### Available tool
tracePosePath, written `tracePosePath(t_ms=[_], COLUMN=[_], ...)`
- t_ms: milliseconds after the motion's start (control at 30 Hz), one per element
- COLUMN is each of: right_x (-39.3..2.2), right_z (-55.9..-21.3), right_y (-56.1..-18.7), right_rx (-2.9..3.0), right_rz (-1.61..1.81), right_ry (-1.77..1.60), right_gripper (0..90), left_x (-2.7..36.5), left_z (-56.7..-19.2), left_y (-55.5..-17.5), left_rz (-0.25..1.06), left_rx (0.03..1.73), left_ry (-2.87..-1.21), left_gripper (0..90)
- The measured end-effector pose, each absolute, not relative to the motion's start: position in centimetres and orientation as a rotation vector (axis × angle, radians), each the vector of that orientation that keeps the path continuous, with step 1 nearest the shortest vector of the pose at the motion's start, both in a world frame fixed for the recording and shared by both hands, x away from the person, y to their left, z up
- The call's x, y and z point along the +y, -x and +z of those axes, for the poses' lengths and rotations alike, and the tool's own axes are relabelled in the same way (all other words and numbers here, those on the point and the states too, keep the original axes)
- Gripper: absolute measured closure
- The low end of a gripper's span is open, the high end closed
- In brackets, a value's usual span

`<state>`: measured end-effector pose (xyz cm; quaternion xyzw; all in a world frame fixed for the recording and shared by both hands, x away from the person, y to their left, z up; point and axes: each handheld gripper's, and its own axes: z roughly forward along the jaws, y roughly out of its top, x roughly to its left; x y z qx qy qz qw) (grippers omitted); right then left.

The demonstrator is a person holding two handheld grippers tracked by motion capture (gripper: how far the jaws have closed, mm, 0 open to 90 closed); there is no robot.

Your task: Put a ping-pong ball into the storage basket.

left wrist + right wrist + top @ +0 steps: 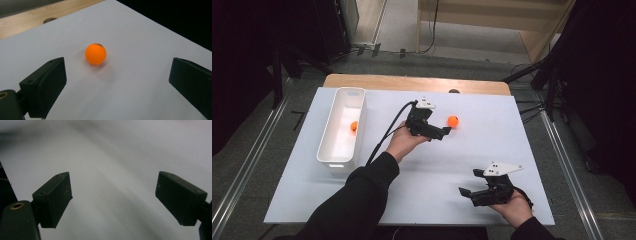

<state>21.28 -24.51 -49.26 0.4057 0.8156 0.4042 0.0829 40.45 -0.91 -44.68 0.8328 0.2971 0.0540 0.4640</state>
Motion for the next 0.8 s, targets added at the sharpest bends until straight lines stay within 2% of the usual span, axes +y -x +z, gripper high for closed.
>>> tracePosePath(t_ms=[167, 800], right_x=[-24.6, -24.7], right_z=[-49.2, -49.2], right_y=[-21.3, -21.2], right_rx=[2.431, 2.431], right_rz=[1.211, 1.23], right_ry=[-1.206, -1.204], right_gripper=[12.3, 12.3], left_x=[-1.4, -3.9], left_z=[-45.1, -45.8], left_y=[-41.0, -42.5], left_rz=[0.099, 0.207], left_rx=[0.751, 0.758], left_ry=[-2.043, -2.065], left_gripper=[2.0, 4.7])
